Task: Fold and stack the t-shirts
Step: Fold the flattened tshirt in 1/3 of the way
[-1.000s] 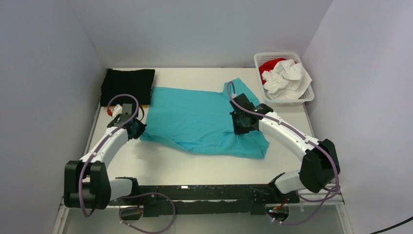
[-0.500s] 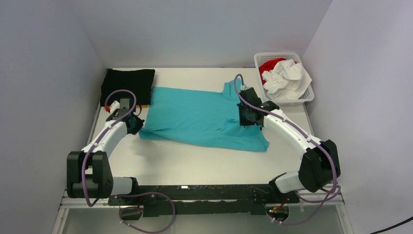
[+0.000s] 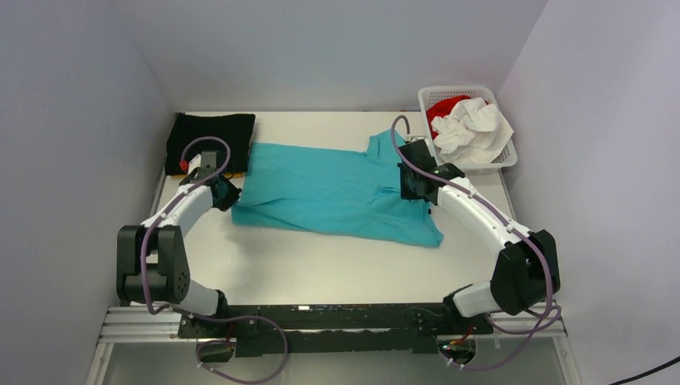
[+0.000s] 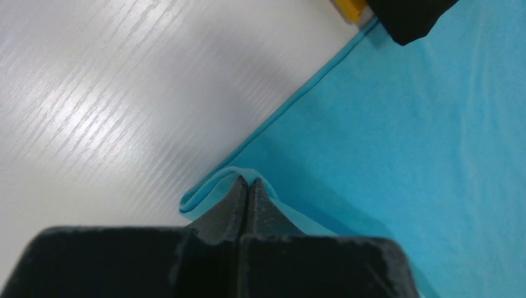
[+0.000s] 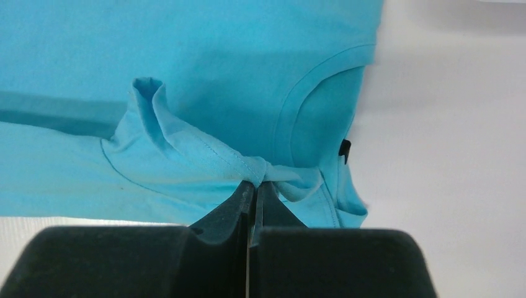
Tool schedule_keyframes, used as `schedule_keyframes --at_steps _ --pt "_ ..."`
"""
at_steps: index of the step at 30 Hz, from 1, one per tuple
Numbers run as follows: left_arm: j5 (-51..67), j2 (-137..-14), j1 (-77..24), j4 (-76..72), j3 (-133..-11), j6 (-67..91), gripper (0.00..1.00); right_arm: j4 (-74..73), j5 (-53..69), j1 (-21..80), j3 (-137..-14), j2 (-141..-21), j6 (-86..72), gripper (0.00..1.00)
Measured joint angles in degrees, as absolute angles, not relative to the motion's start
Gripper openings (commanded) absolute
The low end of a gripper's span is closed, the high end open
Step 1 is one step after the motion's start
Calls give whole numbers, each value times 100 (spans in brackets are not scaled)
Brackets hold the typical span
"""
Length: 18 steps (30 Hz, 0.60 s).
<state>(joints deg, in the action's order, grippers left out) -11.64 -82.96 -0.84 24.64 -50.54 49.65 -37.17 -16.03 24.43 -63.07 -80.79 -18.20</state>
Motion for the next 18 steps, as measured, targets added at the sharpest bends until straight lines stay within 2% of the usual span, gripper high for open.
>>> schedule_keyframes --at_steps 10,13,14,16,17,18 --pt "-1031 -8772 -84 2443 -5356 4729 3 -3197 -1859 2364 -6307 -8348 -1599 0" --pt "-1015 -9004 -82 2460 -5535 4672 10 -2886 -1951 2335 -6309 -8578 -1503 2" --pt "-1013 -9089 -82 2449 -5592 4641 16 -2827 -1968 2314 -6320 -8667 -1483 5" --pt "-1015 -9227 -84 2445 -5669 4584 45 -2727 -2047 2248 -6410 -8967 -1435 11" --pt "-1013 -9271 -82 2469 -5697 4558 61 -2674 -2088 2220 -6469 -9124 -1409 25" --pt "-1015 -9297 -82 2471 -5717 4512 72 -2609 -2154 2198 -6536 -9299 -1374 38"
